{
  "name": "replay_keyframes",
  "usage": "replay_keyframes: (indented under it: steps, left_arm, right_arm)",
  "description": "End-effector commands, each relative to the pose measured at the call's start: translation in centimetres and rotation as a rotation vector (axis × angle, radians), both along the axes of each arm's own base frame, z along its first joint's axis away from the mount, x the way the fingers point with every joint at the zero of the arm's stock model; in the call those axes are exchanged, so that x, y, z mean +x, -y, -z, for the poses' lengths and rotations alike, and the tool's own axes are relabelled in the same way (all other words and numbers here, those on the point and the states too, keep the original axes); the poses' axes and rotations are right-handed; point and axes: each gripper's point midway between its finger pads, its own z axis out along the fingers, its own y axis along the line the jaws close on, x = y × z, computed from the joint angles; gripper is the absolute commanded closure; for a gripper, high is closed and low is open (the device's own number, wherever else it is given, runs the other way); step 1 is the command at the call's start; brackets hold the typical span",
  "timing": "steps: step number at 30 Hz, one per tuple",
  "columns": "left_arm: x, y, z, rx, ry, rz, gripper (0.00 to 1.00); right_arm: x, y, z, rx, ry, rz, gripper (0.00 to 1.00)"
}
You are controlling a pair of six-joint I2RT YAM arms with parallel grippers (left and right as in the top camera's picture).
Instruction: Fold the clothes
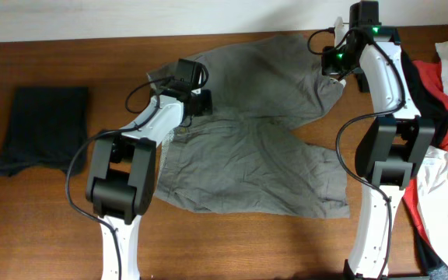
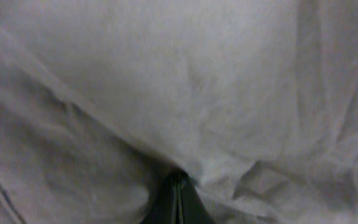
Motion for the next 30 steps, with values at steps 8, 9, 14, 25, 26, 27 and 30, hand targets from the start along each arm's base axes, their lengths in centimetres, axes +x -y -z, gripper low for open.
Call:
replay_keyframes:
  steps: [8, 9, 14, 25, 26, 27, 30]
  left_arm:
    - [-0.4, -0.2, 1.9, 0.031, -0.027, 0.014, 0.99]
    - [-0.4, -0.3, 2.0, 0.035, -0.028, 0.012, 0.99]
    - [-0.4, -0.8, 2.1, 0.066, -0.026, -0.001, 0.99]
    - [-0.3, -0.8, 2.0, 0.065, -0.026, -0.001, 0.99]
    - [-0.3, -0.8, 2.0, 0.066, -0.025, -0.001, 0.99]
    - [-0.3, -0.8, 2.0, 0.066, -0.025, -0.001, 0.99]
    - [-0.3, -0.8, 2.0, 0.066, -0.025, -0.001, 0.99]
  right_arm:
    - [-2.9, 2.7, 7.8, -0.079, -0.22, 0.118, 0.96]
    - [-3.5, 2.9, 8.4, -0.076, -0.247, 0.121, 0.96]
    - [-6.6, 4.6, 11.0, -0.086, -0.375, 0.153, 0.96]
    - [-9.2, 7.0, 7.7, -0.028, -0.424, 0.164, 0.96]
    - [-9.3, 7.0, 7.0, -0.034, -0.418, 0.166, 0.96]
    - [-9.4, 7.0, 6.1, -0.036, -0.412, 0.168, 0.96]
    - [-9.6, 6.9, 4.2, -0.033, -0.397, 0.179, 0.96]
